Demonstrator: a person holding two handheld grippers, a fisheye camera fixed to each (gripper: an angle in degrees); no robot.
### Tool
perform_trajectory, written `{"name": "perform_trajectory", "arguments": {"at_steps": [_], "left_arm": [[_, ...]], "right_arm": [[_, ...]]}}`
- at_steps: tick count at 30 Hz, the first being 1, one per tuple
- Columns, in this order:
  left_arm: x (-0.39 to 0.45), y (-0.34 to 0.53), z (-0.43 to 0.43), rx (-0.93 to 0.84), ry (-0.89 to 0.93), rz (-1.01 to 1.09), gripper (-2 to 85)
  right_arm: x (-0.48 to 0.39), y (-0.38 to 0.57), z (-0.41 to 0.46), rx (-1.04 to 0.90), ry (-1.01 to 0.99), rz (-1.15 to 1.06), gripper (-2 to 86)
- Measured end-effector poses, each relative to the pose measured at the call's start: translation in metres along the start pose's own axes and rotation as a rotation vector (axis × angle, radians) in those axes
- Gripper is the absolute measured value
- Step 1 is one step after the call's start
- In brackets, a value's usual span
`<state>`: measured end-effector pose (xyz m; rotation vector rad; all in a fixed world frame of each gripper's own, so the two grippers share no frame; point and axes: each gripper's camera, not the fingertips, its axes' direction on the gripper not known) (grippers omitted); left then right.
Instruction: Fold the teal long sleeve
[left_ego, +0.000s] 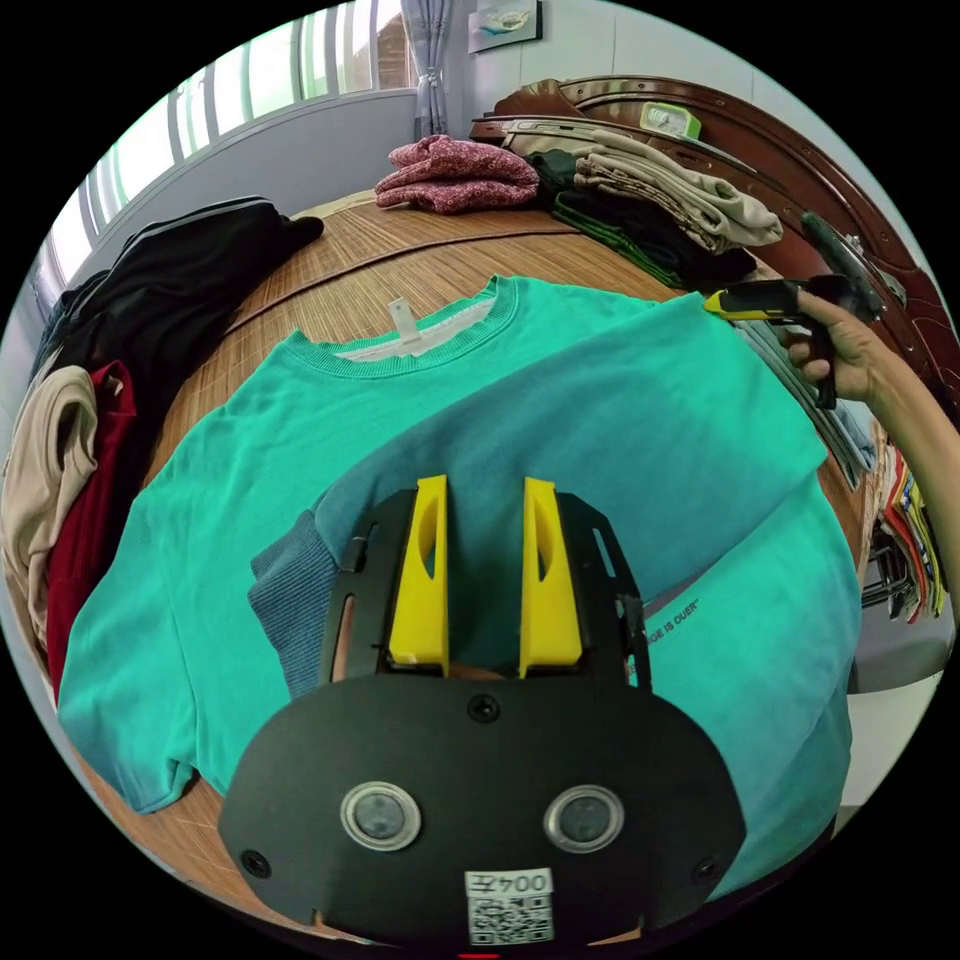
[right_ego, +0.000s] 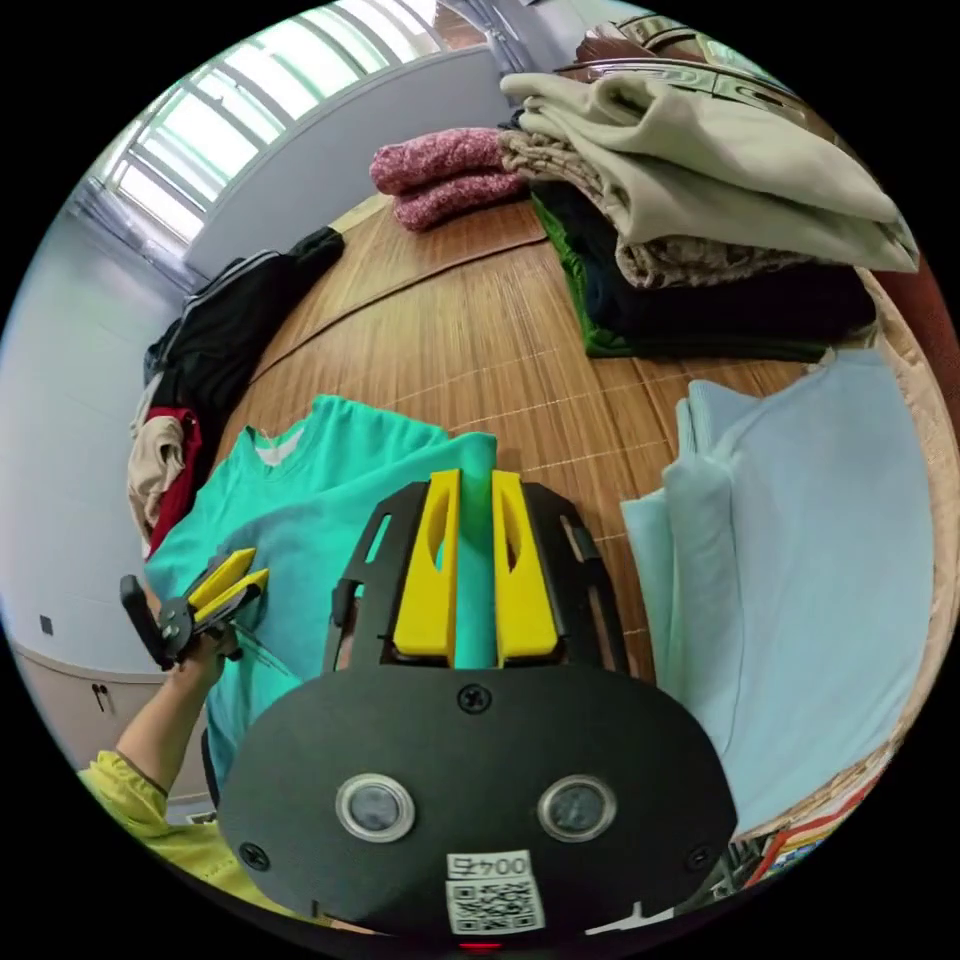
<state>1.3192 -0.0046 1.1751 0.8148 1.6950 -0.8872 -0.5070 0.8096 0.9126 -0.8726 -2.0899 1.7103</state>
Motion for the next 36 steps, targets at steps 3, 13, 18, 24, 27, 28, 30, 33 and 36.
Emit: {"name": "perform_trajectory", "arguments": {"at_steps": [3, 13, 18, 24, 27, 28, 30, 33, 36], "left_arm": [[-0.001, 0.001, 0.000, 0.001, 0.001, -0.001, 11.4], [-0.001, 0.005, -0.001, 0.007, -0.015, 0.006, 11.4], [-0.002, 0.006, -0.002, 0.010, -0.020, 0.008, 11.4], [-0.006, 0.007, -0.003, 0.012, -0.019, 0.006, 11.4], [-0.009, 0.007, -0.004, 0.012, -0.020, 0.006, 11.4], [-0.009, 0.007, -0.004, 0.012, -0.020, 0.006, 11.4], [-0.012, 0.006, -0.004, 0.012, -0.019, 0.006, 11.4], [-0.015, 0.006, -0.005, 0.012, -0.019, 0.005, 11.4], [-0.018, 0.006, -0.006, 0.013, -0.018, 0.005, 11.4]], "right_arm": [[0.010, -0.007, -0.016, 0.159, 0.186, 0.125, 0.9], [0.002, -0.069, 0.014, -0.051, 0.068, 0.067, 12.4], [-0.014, -0.046, 0.038, -0.052, 0.080, 0.035, 4.3], [-0.064, 0.038, 0.054, 0.072, 0.223, -0.186, 4.1], [-0.068, 0.048, 0.071, 0.052, 0.222, -0.204, 4.5], [-0.067, 0.045, 0.072, 0.046, 0.216, -0.193, 4.7], [-0.068, 0.035, 0.076, 0.014, 0.220, -0.193, 5.8], [-0.080, 0.020, 0.077, -0.001, 0.295, -0.236, 9.0], [-0.092, 0.005, 0.073, 0.024, 0.342, -0.266, 10.8]]}}
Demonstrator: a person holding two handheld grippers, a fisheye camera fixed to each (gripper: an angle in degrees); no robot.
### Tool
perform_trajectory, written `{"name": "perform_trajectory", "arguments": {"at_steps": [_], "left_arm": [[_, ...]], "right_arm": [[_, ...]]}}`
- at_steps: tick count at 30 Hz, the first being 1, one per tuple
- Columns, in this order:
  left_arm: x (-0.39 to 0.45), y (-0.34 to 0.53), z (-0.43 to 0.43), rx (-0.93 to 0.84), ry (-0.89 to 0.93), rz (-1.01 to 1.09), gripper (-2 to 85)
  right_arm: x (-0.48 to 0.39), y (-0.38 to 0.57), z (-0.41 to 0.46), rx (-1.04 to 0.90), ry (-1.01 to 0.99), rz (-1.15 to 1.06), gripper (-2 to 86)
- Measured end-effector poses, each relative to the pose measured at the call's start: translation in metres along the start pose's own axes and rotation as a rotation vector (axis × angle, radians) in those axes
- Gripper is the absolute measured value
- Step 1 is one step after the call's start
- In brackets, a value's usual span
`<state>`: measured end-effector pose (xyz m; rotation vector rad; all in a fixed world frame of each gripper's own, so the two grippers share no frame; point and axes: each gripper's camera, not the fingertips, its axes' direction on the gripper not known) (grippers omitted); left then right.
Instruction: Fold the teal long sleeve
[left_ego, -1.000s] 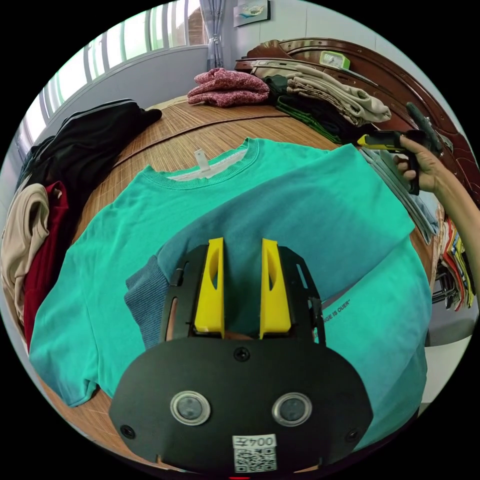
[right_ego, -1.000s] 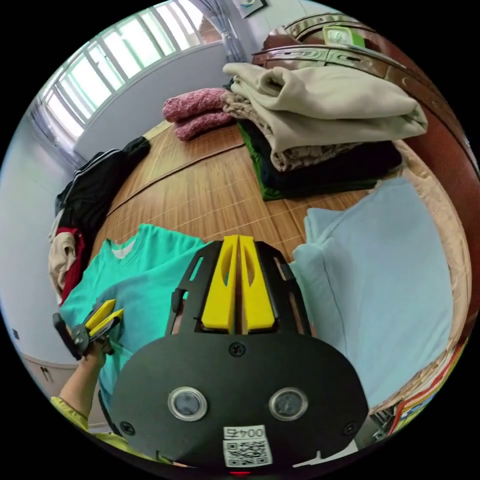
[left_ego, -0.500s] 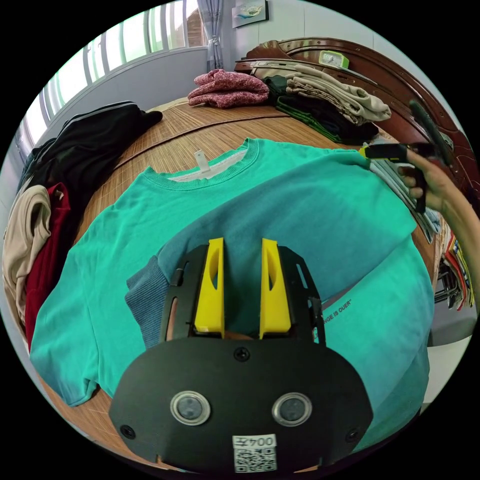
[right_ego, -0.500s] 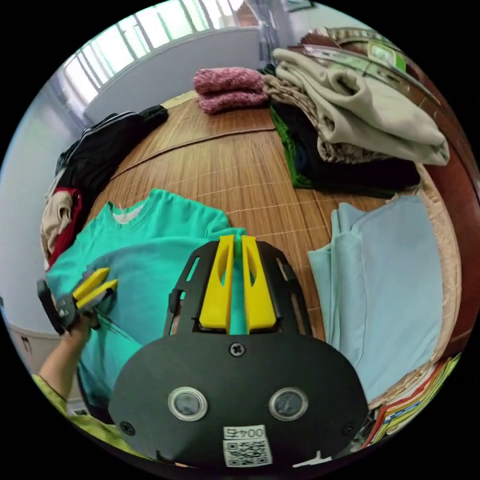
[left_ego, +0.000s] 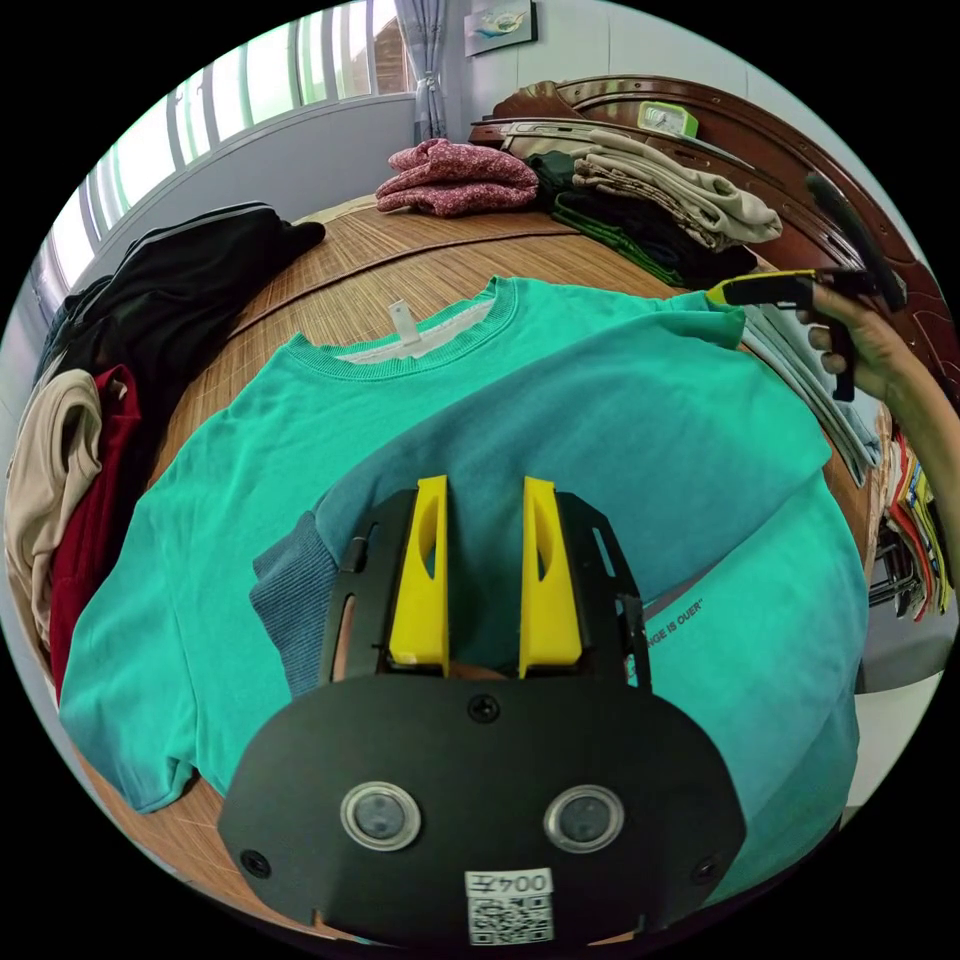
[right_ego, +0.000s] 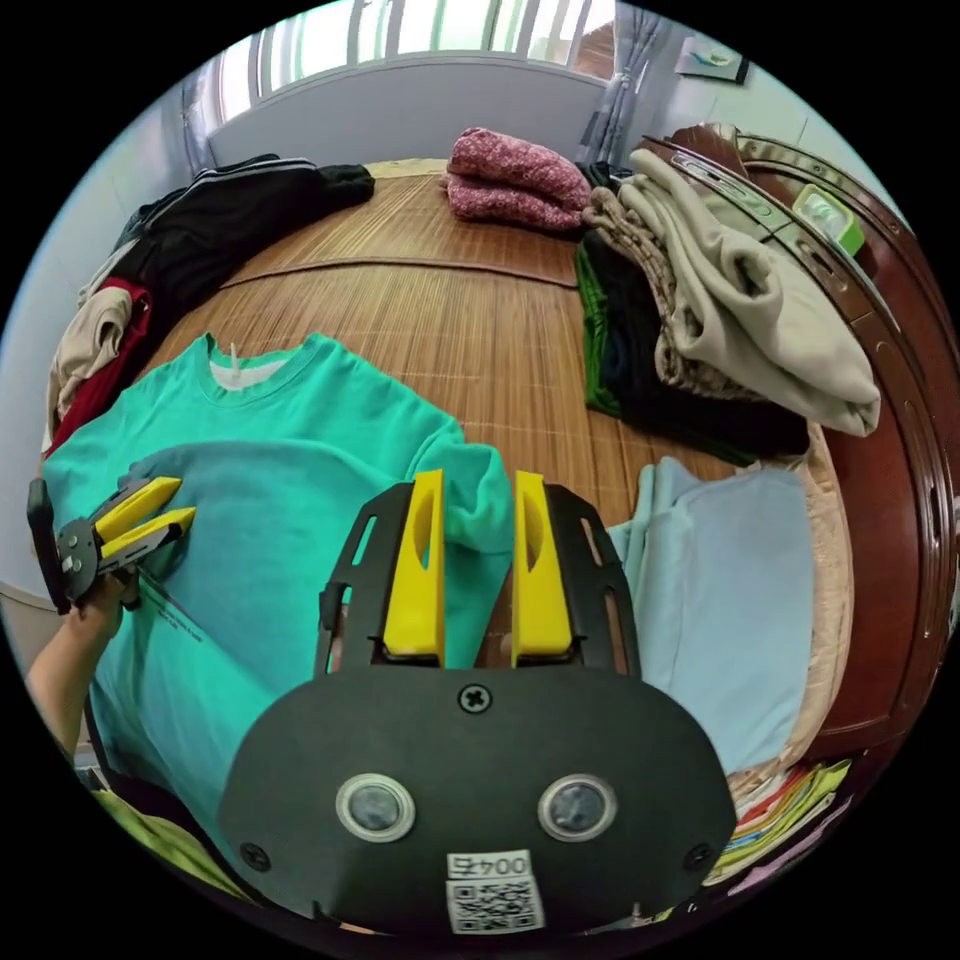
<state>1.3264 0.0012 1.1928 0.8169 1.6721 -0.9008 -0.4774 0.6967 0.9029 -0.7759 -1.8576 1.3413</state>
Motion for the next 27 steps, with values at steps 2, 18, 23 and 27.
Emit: {"name": "perform_trajectory", "arguments": {"at_steps": [2, 18, 23, 27], "left_arm": [[-0.002, 0.000, 0.000, 0.000, 0.000, 0.000, 11.4], [-0.033, -0.006, -0.004, -0.005, 0.011, -0.007, 11.5], [-0.052, -0.012, -0.021, -0.014, 0.070, 0.042, 12.2], [-0.089, 0.004, -0.083, 0.089, -0.025, 0.013, 12.2]], "right_arm": [[0.005, -0.009, 0.001, 0.008, -0.024, 0.029, 10.8], [-0.025, 0.116, -0.052, 0.010, -0.408, 0.078, 3.4], [-0.122, 0.242, -0.071, -0.169, -0.436, -0.120, 8.4], [-0.168, 0.304, -0.061, -0.287, -0.443, -0.131, 8.0]]}}
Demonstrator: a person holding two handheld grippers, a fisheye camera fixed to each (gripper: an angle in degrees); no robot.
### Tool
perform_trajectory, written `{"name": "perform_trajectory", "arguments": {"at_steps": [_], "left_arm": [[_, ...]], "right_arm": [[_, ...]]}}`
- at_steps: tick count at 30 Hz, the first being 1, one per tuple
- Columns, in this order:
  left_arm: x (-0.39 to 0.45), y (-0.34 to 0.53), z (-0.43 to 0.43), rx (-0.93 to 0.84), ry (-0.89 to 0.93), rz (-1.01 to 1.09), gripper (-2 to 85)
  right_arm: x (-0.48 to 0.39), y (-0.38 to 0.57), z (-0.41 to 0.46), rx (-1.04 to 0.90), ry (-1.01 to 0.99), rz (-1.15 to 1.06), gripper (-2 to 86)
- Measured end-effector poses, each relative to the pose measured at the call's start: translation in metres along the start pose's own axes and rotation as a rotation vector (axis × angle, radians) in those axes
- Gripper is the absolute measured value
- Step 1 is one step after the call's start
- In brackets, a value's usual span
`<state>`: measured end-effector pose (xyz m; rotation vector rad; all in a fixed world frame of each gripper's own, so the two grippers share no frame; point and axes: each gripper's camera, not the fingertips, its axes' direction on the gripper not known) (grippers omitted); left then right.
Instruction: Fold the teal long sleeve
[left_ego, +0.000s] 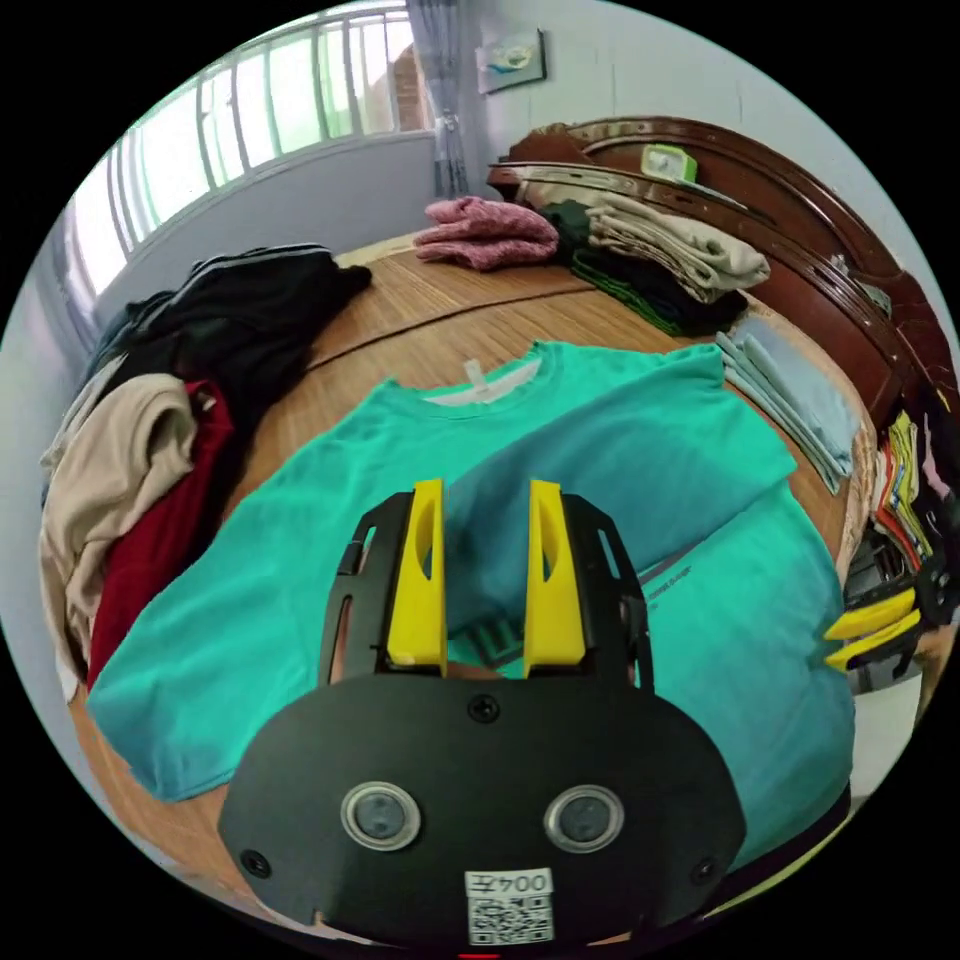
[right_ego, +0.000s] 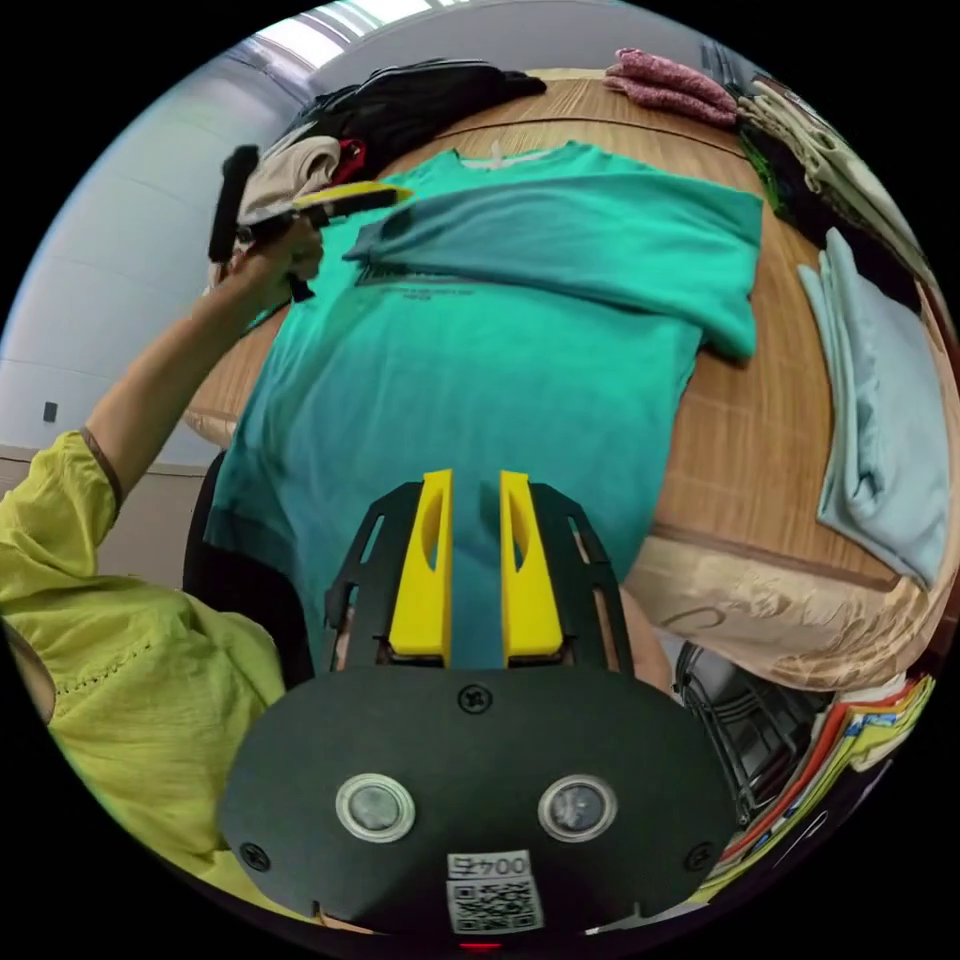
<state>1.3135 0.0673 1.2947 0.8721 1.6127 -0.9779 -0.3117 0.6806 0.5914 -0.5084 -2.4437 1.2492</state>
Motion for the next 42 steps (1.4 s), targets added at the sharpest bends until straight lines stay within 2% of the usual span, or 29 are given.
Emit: {"name": "perform_trajectory", "arguments": {"at_steps": [2, 4, 6, 8, 14, 19, 23, 24, 28, 36, 42], "left_arm": [[-0.033, 0.013, -0.020, 0.006, -0.017, -0.078, 12.1], [-0.071, 0.028, -0.028, -0.034, 0.027, -0.189, 12.3], [-0.115, 0.048, -0.026, -0.093, 0.090, -0.322, 12.7], [-0.135, 0.057, -0.022, -0.126, 0.132, -0.370, 13.3], [-0.148, 0.052, 0.005, -0.246, 0.235, -0.396, 15.1], [-0.157, 0.047, 0.026, -0.281, 0.321, -0.469, 15.0], [-0.165, 0.046, 0.039, -0.275, 0.370, -0.534, 9.0], [-0.165, 0.047, 0.039, -0.262, 0.366, -0.537, 6.2], [-0.156, 0.041, 0.023, -0.184, 0.386, -0.502, 3.9], [-0.106, -0.024, -0.078, 0.017, 0.264, -0.197, 3.1], [-0.109, -0.030, -0.112, 0.040, 0.174, -0.150, 3.1]], "right_arm": [[-0.008, 0.008, 0.020, -0.033, 0.014, 0.006, 7.9], [-0.020, 0.010, 0.051, -0.154, 0.014, -0.005, 7.8], [-0.028, 0.009, 0.063, -0.162, 0.046, -0.021, 6.9], [-0.031, 0.007, 0.066, -0.182, 0.080, -0.023, 6.6], [-0.041, 0.005, 0.077, -0.223, 0.081, -0.013, 7.1], [-0.053, 0.014, 0.082, -0.210, 0.111, -0.062, 7.2], [-0.058, 0.018, 0.083, -0.206, 0.123, -0.057, 7.0], [-0.060, 0.019, 0.083, -0.205, 0.122, -0.054, 7.0], [-0.063, 0.023, 0.082, -0.203, 0.111, -0.039, 6.8], [-0.074, 0.031, 0.078, -0.194, 0.107, -0.042, 6.0], [-0.091, 0.040, 0.073, -0.177, 0.137, -0.059, 5.4]]}}
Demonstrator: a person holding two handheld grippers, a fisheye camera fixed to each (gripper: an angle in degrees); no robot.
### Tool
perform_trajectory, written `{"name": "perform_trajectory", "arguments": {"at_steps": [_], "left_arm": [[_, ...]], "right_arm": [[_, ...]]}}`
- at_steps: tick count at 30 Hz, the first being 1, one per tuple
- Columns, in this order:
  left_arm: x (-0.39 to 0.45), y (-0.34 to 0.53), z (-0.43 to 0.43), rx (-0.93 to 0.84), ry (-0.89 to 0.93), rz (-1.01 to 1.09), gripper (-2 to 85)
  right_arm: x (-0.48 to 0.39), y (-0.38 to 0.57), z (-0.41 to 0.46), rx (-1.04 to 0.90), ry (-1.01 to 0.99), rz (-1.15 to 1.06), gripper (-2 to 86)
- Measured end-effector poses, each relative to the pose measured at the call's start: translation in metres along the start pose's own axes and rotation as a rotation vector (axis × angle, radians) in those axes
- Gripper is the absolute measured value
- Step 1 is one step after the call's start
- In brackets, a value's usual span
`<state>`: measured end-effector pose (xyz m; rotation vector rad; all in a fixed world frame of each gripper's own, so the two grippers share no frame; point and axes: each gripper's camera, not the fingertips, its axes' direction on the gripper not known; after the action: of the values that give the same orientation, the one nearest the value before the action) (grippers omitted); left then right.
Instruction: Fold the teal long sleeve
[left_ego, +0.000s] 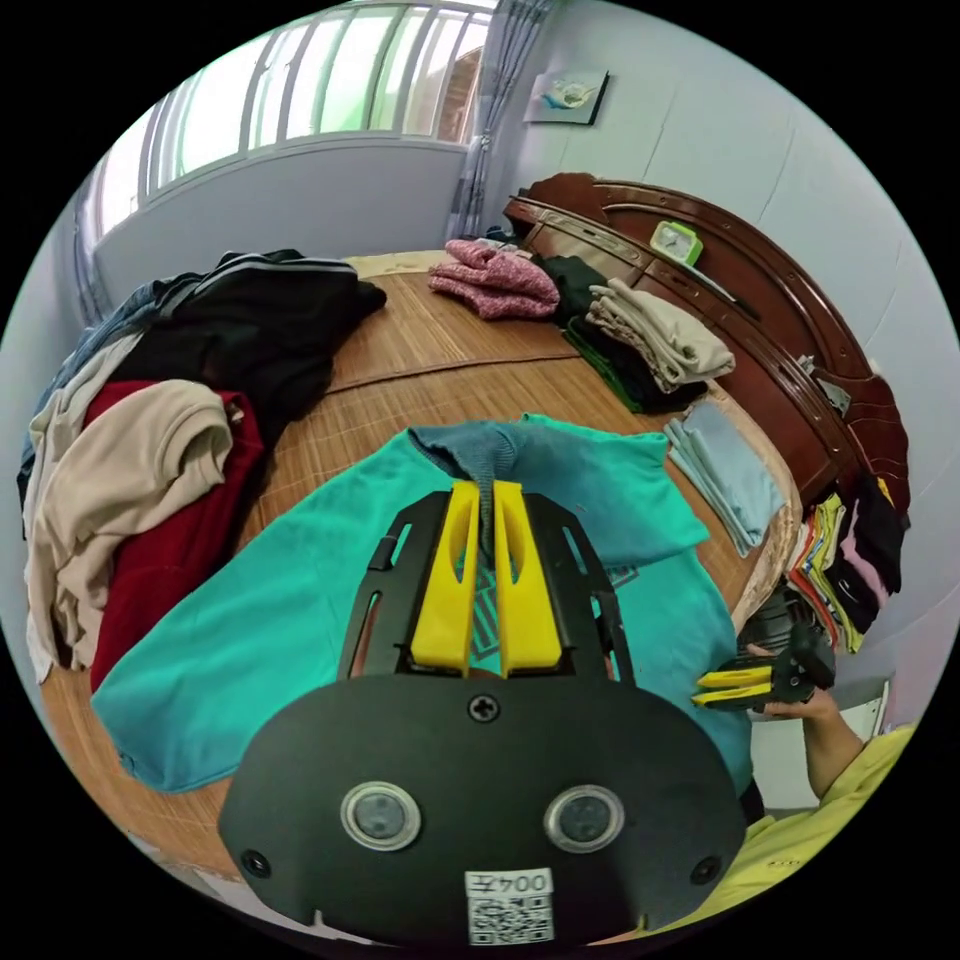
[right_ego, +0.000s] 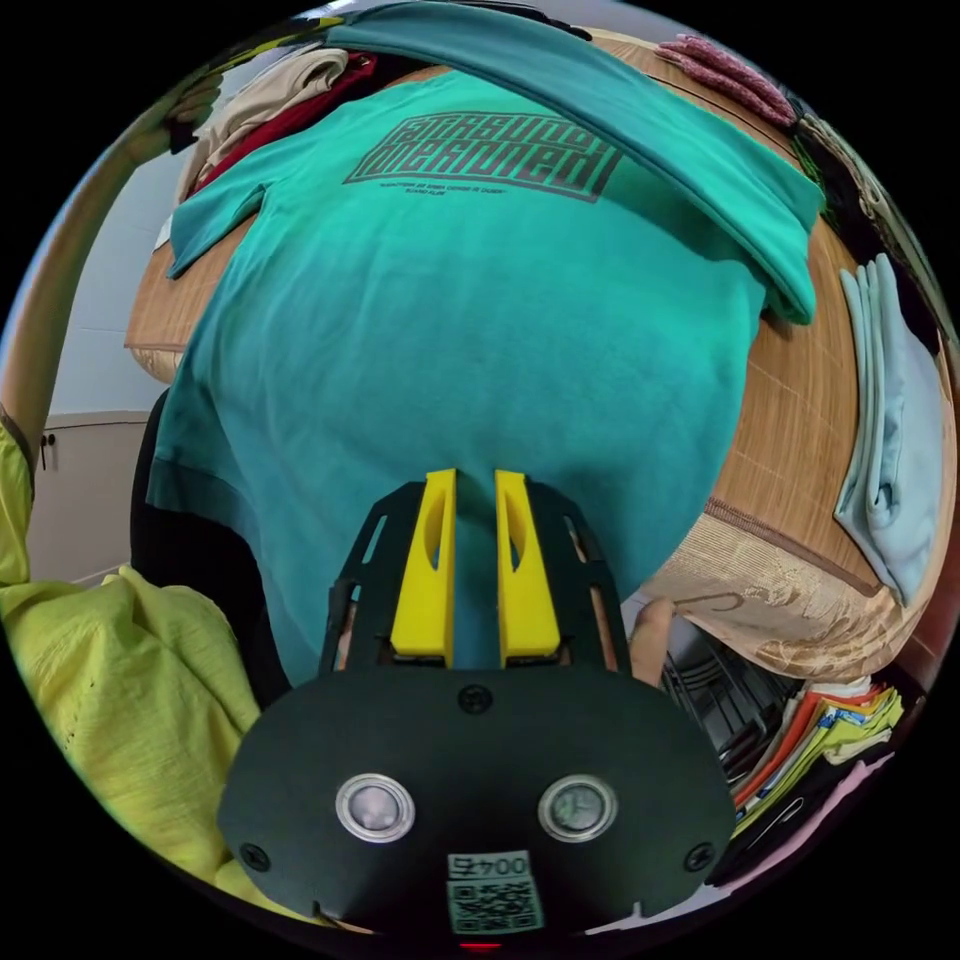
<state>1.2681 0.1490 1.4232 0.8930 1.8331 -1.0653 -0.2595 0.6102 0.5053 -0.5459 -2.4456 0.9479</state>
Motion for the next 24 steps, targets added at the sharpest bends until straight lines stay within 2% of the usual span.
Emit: {"name": "perform_trajectory", "arguments": {"at_steps": [5, 9, 13, 17, 19, 21, 24], "left_arm": [[-0.027, 0.033, 0.032, -0.091, -0.059, -0.054, 3.6], [-0.031, 0.059, 0.073, -0.149, -0.012, -0.052, 5.2], [-0.026, 0.066, 0.075, -0.133, -0.003, -0.068, 8.4], [-0.034, 0.070, 0.050, -0.067, -0.102, -0.121, 11.1], [-0.042, 0.075, 0.040, -0.051, -0.120, -0.144, 11.7], [-0.048, 0.084, 0.033, -0.047, -0.148, -0.152, 11.8], [-0.040, 0.094, 0.042, -0.077, -0.136, -0.125, 11.6]], "right_arm": [[-0.004, 0.007, -0.007, 0.015, -0.021, 0.012, 5.1], [-0.007, 0.012, -0.013, 0.021, -0.042, 0.016, 5.2], [-0.019, 0.022, -0.020, 0.052, -0.023, 0.013, 6.4], [-0.028, 0.038, -0.032, 0.102, -0.089, -0.020, 10.7], [-0.028, 0.058, -0.056, 0.220, -0.133, -0.034, 11.2], [-0.017, 0.075, -0.081, 0.372, -0.092, 0.000, 11.5], [0.003, 0.092, -0.109, 0.641, 0.167, 0.039, 9.7]]}}
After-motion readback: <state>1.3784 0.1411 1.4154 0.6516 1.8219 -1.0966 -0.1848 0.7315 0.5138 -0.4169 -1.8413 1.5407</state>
